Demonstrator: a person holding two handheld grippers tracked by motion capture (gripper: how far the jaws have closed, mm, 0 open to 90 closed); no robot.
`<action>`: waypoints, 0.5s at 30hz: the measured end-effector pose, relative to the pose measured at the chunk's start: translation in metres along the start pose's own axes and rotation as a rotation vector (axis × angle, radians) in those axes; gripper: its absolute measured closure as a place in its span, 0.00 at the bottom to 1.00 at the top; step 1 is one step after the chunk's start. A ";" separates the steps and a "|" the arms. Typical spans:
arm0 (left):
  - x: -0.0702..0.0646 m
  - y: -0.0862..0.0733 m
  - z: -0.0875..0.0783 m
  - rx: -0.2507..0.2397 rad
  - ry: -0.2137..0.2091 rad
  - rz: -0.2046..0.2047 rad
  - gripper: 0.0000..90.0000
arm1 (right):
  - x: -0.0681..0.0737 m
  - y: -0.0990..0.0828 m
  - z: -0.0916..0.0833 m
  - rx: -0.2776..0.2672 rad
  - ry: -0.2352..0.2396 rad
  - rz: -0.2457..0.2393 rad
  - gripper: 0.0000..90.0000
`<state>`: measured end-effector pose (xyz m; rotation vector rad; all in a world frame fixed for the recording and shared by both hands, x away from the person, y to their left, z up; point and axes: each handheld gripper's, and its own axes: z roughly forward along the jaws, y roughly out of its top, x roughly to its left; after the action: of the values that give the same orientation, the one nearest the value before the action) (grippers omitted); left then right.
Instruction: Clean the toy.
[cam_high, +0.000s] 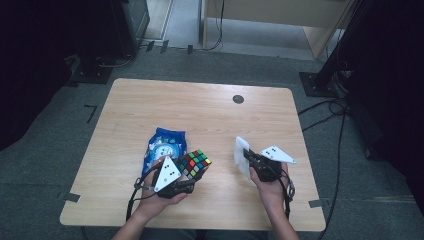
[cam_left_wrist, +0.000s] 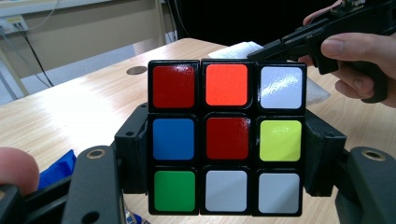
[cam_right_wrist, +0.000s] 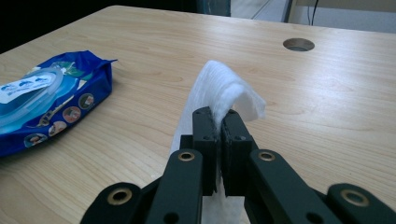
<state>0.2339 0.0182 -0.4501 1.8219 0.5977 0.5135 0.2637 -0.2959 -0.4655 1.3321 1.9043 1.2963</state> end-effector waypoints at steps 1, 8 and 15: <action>0.001 0.000 0.000 0.002 -0.001 0.001 0.38 | -0.001 0.000 0.000 0.001 -0.007 0.002 0.94; 0.003 -0.002 0.001 0.010 0.003 -0.004 0.38 | -0.003 0.004 -0.004 -0.015 -0.040 0.038 0.66; 0.003 -0.002 0.002 0.010 0.010 -0.009 0.38 | 0.019 0.019 -0.014 -0.057 0.079 0.081 0.52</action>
<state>0.2374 0.0194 -0.4523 1.8263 0.6163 0.5143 0.2530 -0.2834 -0.4402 1.3609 1.8676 1.4524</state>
